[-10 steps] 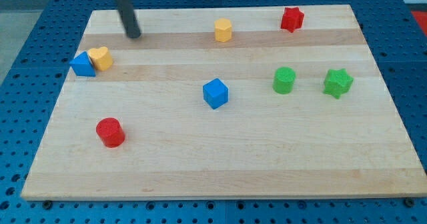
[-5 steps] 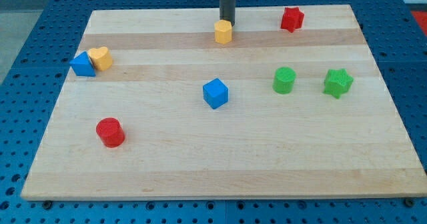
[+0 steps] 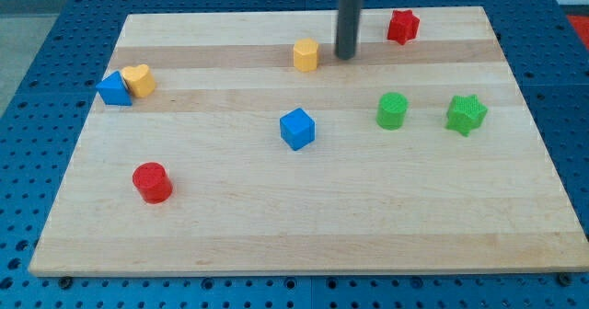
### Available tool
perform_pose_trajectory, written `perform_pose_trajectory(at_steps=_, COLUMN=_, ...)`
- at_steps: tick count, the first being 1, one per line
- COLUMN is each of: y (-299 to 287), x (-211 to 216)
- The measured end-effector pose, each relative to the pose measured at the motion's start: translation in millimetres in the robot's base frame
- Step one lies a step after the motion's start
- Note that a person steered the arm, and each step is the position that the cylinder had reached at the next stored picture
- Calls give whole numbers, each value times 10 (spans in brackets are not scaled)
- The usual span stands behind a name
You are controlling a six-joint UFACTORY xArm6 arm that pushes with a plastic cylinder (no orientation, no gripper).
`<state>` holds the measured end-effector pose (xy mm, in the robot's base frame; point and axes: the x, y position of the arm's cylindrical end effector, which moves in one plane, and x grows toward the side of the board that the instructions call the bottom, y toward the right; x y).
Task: Keep the yellow hexagon close to the blue triangle
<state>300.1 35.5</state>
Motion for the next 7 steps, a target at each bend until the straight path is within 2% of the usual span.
perform_pose_trajectory(at_steps=1, y=-667, x=149)
perform_pose_trajectory(at_steps=2, y=-795, x=230)
perform_pose_trajectory(at_steps=3, y=-504, x=-88)
perform_pose_trajectory(at_steps=4, y=-613, x=-349)
perform_pose_trajectory(at_steps=5, y=-1063, x=-23)
perform_pose_trajectory(at_steps=6, y=-1267, x=548)
perform_pose_trajectory(at_steps=7, y=-1523, x=828)
